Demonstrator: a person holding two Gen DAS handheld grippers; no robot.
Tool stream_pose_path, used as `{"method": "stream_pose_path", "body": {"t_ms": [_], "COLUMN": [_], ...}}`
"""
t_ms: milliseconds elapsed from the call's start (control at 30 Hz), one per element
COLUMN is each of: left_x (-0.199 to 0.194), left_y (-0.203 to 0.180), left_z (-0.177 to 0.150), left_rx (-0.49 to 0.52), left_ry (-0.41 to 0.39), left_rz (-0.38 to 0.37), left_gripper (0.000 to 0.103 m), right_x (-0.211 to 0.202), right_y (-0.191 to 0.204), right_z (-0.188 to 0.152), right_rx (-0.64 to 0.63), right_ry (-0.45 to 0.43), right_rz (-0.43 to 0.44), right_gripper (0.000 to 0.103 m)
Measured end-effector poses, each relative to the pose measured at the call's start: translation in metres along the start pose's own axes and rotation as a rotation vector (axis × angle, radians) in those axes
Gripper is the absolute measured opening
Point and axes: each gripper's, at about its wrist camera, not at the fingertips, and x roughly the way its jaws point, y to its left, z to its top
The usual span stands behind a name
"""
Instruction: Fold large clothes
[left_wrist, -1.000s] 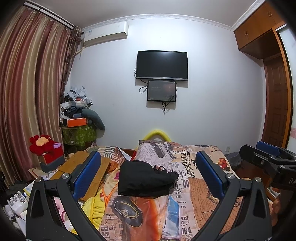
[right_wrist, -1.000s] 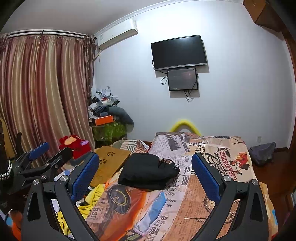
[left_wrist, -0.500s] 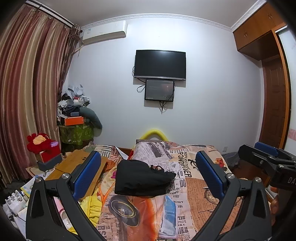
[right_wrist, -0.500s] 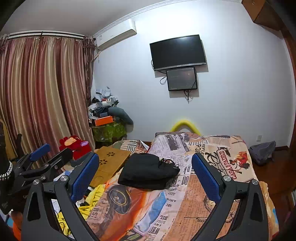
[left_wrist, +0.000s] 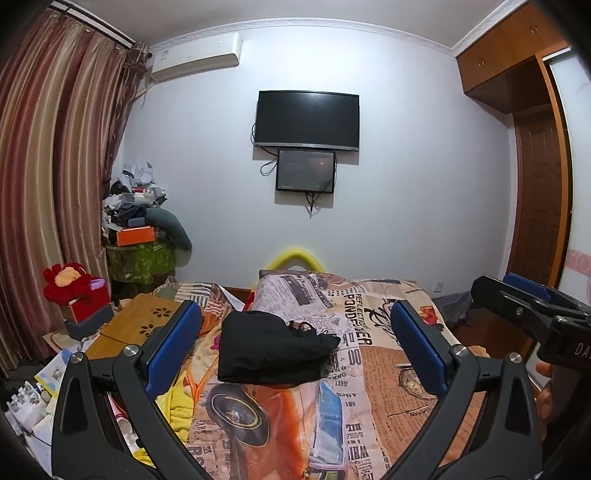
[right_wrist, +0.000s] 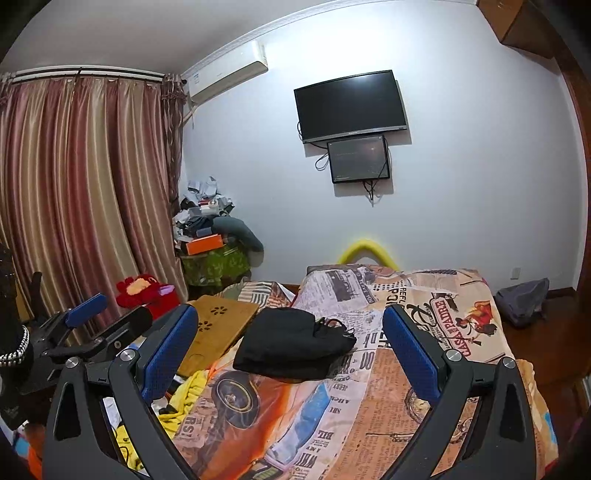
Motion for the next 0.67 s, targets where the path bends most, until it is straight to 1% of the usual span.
{"method": "stream_pose_path", "body": {"t_ms": [667], "left_x": [0.0049], "left_y": [0.0002], "left_z": [-0.0012], "left_rx": [-0.004], "left_ry": [0.010], "left_rz": [-0.009], "left_gripper": [0.103], "right_x": [0.0026], "right_y": [0.0003], "right_z": [0.0010], "right_rx": [0.007], "right_ry": [0.005], "right_rz": [-0.007], "right_gripper": [0.100]}}
